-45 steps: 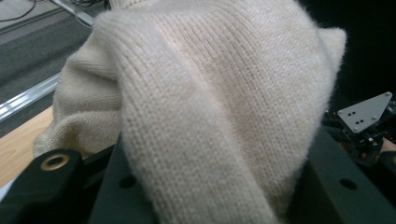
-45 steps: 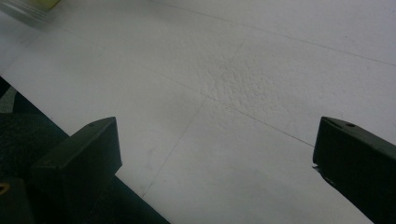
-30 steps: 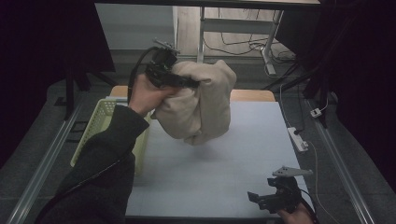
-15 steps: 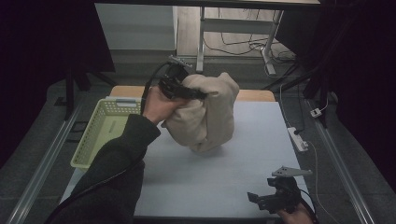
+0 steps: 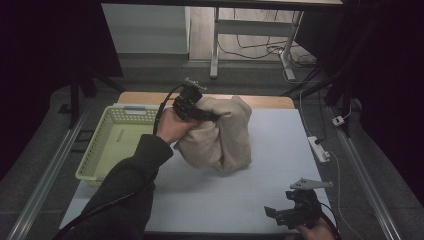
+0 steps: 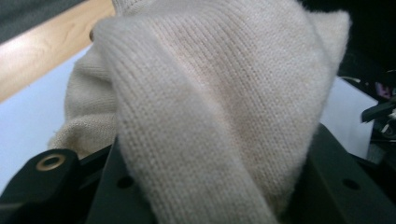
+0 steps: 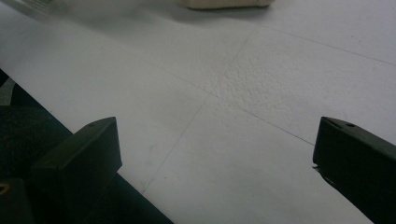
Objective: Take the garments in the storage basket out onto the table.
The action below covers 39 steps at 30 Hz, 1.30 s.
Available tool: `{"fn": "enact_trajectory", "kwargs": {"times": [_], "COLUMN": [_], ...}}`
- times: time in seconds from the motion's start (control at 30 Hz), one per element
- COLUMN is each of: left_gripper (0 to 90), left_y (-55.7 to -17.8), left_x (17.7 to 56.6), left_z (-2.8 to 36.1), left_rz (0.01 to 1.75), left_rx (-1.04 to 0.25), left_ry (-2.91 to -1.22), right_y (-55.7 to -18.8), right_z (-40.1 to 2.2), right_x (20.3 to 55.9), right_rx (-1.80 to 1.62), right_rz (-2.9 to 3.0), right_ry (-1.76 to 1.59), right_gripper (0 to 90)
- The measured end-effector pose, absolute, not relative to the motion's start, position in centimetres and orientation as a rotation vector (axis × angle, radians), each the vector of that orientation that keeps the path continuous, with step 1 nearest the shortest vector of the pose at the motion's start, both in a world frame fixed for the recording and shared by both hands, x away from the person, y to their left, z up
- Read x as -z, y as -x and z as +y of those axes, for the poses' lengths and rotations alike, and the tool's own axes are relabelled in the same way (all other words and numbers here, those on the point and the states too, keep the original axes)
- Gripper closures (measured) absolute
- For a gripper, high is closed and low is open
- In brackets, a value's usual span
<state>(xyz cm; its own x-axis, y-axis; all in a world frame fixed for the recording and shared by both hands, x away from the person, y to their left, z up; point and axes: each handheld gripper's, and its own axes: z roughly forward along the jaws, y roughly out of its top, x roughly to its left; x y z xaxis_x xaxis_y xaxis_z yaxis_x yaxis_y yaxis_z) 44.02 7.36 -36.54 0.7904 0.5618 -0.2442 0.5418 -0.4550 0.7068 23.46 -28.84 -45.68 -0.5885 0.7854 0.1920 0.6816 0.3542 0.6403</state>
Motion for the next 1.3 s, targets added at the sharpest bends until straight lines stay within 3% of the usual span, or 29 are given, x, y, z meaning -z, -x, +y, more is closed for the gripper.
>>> {"fn": "enact_trajectory", "kwargs": {"times": [0.6, 1.07, 1.3], "left_gripper": [55.9, 37.7, 34.5], "left_y": [-43.6, -43.3, -43.0], "left_x": [42.9, 46.2, 46.2], "left_z": [6.1, 5.0, 4.6], "left_rz": [0.838, 0.83, 0.82], "left_rx": [0.017, 0.112, 0.083], "left_ry": [-2.278, -2.367, -2.388], "right_y": [-23.5, -23.5, -23.5], "right_z": [-28.8, -28.6, -28.6], "right_x": [45.7, 45.8, 45.8], "right_rx": [-1.036, -1.024, -1.02], "right_rz": [2.476, 2.479, 2.481], "right_ry": [-1.337, -1.333, -1.333], "right_gripper": [0.7, 0.7, 0.7]}}
